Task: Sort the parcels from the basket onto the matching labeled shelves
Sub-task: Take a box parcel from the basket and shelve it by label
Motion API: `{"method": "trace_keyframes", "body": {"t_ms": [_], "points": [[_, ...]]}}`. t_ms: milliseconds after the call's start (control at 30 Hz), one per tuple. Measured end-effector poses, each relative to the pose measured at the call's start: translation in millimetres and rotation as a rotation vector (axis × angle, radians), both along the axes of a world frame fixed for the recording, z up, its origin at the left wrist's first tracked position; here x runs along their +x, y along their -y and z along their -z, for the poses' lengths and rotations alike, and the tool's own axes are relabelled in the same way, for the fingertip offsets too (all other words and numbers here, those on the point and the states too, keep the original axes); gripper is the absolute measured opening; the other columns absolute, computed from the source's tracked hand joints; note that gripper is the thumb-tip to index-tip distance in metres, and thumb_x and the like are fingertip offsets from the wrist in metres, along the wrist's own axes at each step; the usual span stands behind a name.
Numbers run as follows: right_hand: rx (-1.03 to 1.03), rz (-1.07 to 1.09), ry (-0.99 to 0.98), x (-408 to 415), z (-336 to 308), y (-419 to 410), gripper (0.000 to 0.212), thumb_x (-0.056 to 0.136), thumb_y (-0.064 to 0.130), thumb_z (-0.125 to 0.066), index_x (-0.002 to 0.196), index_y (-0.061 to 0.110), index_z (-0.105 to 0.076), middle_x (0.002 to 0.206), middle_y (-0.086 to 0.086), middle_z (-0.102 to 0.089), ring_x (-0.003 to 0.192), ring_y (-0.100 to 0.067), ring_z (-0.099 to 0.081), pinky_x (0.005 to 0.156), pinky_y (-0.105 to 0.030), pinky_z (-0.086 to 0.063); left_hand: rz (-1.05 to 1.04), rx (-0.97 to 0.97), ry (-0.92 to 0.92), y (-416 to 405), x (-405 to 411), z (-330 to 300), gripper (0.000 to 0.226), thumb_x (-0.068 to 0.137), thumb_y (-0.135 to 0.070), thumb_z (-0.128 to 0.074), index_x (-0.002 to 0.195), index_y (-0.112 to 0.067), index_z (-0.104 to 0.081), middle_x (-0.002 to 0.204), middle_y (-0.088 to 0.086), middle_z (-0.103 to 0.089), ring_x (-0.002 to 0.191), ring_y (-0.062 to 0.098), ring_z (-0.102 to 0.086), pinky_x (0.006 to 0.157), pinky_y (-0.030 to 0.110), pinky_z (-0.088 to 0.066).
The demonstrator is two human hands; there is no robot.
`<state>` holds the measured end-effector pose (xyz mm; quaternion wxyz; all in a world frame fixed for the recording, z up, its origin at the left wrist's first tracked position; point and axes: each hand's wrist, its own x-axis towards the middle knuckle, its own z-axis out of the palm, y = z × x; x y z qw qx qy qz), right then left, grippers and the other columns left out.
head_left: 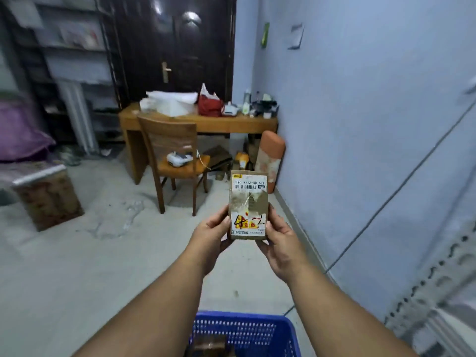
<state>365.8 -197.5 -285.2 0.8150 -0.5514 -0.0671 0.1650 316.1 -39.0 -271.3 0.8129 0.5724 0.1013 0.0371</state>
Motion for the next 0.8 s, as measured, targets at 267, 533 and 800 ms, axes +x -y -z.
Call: {"method": "trace_keyframes", "body": {"t_ms": [267,533,800], "points": [[0.036,-0.016,0.179,-26,-243,-28,0.043,0.102,0.009,-0.042,0.140,0.027,-0.050,0.127,-0.010,-0.065,0.120,-0.029,-0.060,0.103,-0.044,-0.047,-0.062,0.009,0.155,-20,-36,-236,0.038,0.100,-0.014,-0.048,0.136,-0.028,-0.053,0.111,0.004,-0.073,0.111,0.024,-0.065,0.098,0.045,-0.050],[0.004,0.099,0.340,-67,-285,-41,0.038,0.103,0.020,-0.043,0.137,0.034,-0.051,0.126,-0.003,-0.066,0.110,-0.020,-0.066,0.082,-0.038,-0.056,0.033,0.115,0.225,-29,-58,-293,0.038,0.102,-0.013,-0.044,0.135,-0.030,-0.053,0.110,0.005,-0.073,0.101,0.023,-0.069,0.081,0.038,-0.057],[-0.213,0.574,0.244,-118,-238,49,0.044,0.099,0.007,-0.049,0.129,0.038,-0.059,0.119,0.007,-0.068,0.103,-0.004,-0.064,0.073,-0.008,-0.051,0.242,0.311,0.155,64,-59,-250,0.042,0.098,0.000,-0.047,0.138,-0.013,-0.050,0.101,0.003,-0.068,0.088,0.017,-0.062,0.082,0.030,-0.050]]}}
